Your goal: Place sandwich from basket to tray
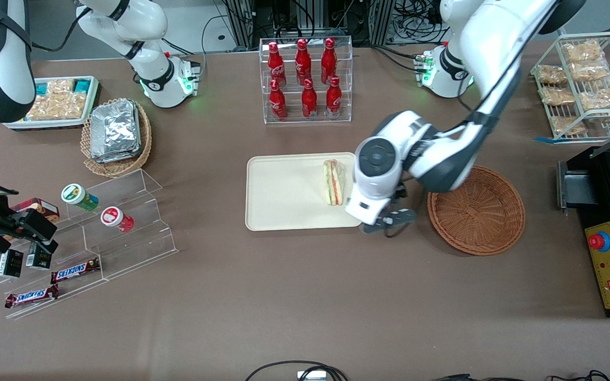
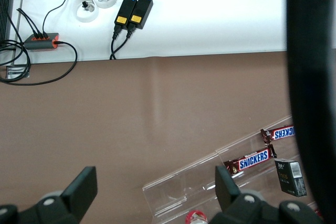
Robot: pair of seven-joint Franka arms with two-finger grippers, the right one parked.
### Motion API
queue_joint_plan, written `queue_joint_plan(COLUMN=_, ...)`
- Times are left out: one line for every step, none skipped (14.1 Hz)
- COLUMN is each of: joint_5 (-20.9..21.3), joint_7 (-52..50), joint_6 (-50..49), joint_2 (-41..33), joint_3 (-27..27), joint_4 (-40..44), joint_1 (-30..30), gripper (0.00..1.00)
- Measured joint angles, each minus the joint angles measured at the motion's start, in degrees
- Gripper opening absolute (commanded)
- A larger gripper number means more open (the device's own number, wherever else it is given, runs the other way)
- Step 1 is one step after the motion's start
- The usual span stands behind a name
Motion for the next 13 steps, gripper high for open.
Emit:
queue_joint_plan(joint_5=0.0, joint_7=0.0, joint_6=-0.9, joint_2=-0.9, joint_3=0.0, joint_4=0.0, joint_1=1.2, gripper=1.00)
queue_joint_plan(joint_5=-0.1, joint_7=0.0, joint_6=-1.7, joint_2=-1.8, joint_3=0.0, joint_4=0.0, joint_1=2.3, gripper=1.00)
queue_joint_plan(joint_5=-0.1, joint_7=-0.1, joint_6=-2.1, joint_2=-2.6, joint_3=0.0, joint_4=0.0, joint_1=3.4, gripper=1.00)
queue_joint_plan(joint_5=-0.1, joint_7=-0.1, joint_6=-2.3, joint_2=-3.5, joint_3=0.0, joint_4=0.0, joint_1=4.6, gripper=1.00)
queue_joint_plan(joint_5=-0.1, joint_7=-0.1, joint_6=-2.5, joint_2=-4.3, joint_3=0.0, joint_4=0.0, joint_1=5.7, gripper=1.00)
queue_joint_plan(joint_5=-0.1, joint_7=-0.1, joint_6=-3.3, joint_2=-5.0, joint_3=0.0, joint_4=0.1, joint_1=6.8, gripper=1.00)
queue_joint_plan(joint_5=-0.1, joint_7=-0.1, joint_6=-4.7, joint_2=-5.8, joint_3=0.0, joint_4=0.2, joint_1=7.8, gripper=1.00)
queue_joint_plan(joint_5=-0.1, joint_7=0.3, joint_6=-6.2, joint_2=-6.4, joint_3=0.0, joint_4=0.4, joint_1=8.8, gripper=1.00)
queue_joint_plan(joint_5=-0.2, joint_7=1.5, joint_6=-7.5, joint_2=-6.8, joint_3=0.0, joint_4=0.9, joint_1=9.7, gripper=1.00)
queue_joint_plan(joint_5=-0.7, joint_7=3.2, joint_6=-8.5, joint_2=-7.2, joint_3=-0.1, joint_4=1.5, joint_1=10.6, gripper=1.00)
queue_joint_plan(joint_5=-1.4, joint_7=5.1, joint_6=-9.5, joint_2=-7.7, joint_3=0.0, joint_4=2.1, joint_1=11.5, gripper=1.00)
queue_joint_plan(joint_5=-2.2, joint_7=7.2, joint_6=-10.6, joint_2=-8.2, joint_3=0.0, joint_4=2.7, joint_1=12.6, gripper=1.00)
queue_joint_plan(joint_5=-3.2, joint_7=9.8, joint_6=-11.7, joint_2=-8.9, joint_3=0.0, joint_4=3.1, joint_1=14.0, gripper=1.00)
